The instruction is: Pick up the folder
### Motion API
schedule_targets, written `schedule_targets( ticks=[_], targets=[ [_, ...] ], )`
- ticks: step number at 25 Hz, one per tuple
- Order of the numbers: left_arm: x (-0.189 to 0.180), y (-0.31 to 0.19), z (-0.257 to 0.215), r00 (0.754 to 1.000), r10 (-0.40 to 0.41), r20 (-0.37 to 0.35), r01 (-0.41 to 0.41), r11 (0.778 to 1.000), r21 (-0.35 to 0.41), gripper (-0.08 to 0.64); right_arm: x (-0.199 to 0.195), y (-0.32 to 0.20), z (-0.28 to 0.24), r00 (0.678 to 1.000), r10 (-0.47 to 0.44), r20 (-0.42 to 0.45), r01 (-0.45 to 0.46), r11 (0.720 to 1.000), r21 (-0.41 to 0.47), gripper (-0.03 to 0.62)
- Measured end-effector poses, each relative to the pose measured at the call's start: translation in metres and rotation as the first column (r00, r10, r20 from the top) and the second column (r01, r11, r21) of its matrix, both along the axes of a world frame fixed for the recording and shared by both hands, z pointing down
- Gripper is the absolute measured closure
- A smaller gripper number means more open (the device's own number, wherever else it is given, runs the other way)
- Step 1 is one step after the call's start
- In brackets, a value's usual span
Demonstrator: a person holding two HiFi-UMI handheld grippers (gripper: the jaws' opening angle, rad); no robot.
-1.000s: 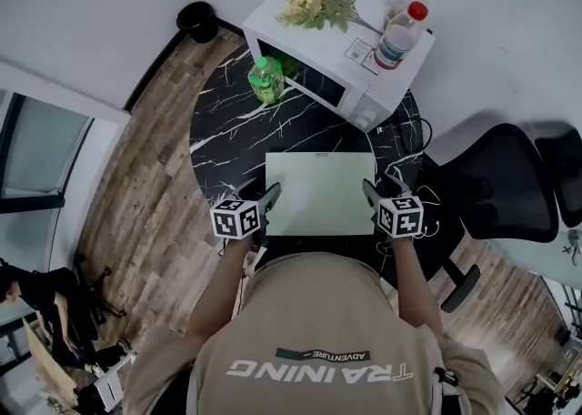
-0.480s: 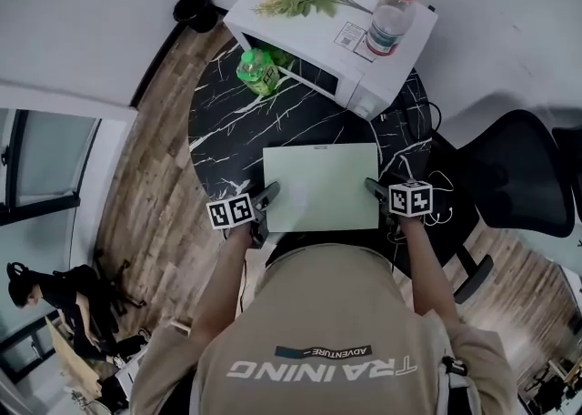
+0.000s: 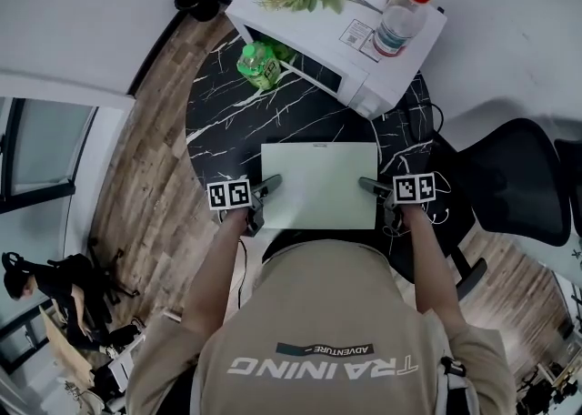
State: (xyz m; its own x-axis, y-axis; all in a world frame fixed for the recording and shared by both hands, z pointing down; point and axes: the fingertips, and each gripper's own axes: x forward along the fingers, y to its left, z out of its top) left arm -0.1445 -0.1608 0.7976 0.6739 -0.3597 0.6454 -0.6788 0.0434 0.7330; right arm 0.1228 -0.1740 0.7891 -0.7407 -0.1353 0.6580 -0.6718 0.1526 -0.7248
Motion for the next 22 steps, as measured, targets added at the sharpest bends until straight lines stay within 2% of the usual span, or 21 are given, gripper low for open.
schedule_targets(
  ticks=[2,4,7,11,17,19,22],
  targets=[
    [0.0,-0.001,0.002,1.0,-0.01,-0.029,0.01,1.0,-0.007,0.27,-0.001,-0.001,0.001,1.0,-0.021,-0.012,0.021,1.0,0.006,0.334],
    [0.001,-0.004,0.003,1.0,0.005,-0.017,-0.005,1.0,0.0,0.264,-0.005,-0.002,0.005,0.998,-0.05,-0.049,0.051,0.999,0.018,0.329],
    [0.004,-0.005,0.005,1.0,0.02,-0.003,-0.02,1.0,0.012,0.25,-0.013,-0.002,0.013,0.996,-0.047,-0.072,0.047,0.999,0.006,0.266],
    [0.005,-0.012,0.006,1.0,0.026,0.005,-0.026,0.999,0.048,0.241,-0.013,-0.003,0.014,0.996,0.01,-0.085,-0.007,1.0,0.028,0.259],
    [0.004,-0.02,0.001,0.999,-0.011,0.037,0.005,0.987,0.159,0.241,-0.013,-0.004,0.012,0.995,0.06,-0.084,-0.055,0.997,0.057,0.261],
    [0.003,-0.021,0.001,0.999,-0.013,0.047,0.005,0.986,0.164,0.241,-0.014,-0.005,0.01,0.994,0.062,-0.09,-0.056,0.996,0.063,0.261],
    [0.004,-0.023,-0.001,0.997,0.033,0.07,-0.043,0.988,0.149,0.242,-0.015,-0.005,0.007,0.993,0.057,-0.107,-0.049,0.996,0.077,0.261]
  ],
)
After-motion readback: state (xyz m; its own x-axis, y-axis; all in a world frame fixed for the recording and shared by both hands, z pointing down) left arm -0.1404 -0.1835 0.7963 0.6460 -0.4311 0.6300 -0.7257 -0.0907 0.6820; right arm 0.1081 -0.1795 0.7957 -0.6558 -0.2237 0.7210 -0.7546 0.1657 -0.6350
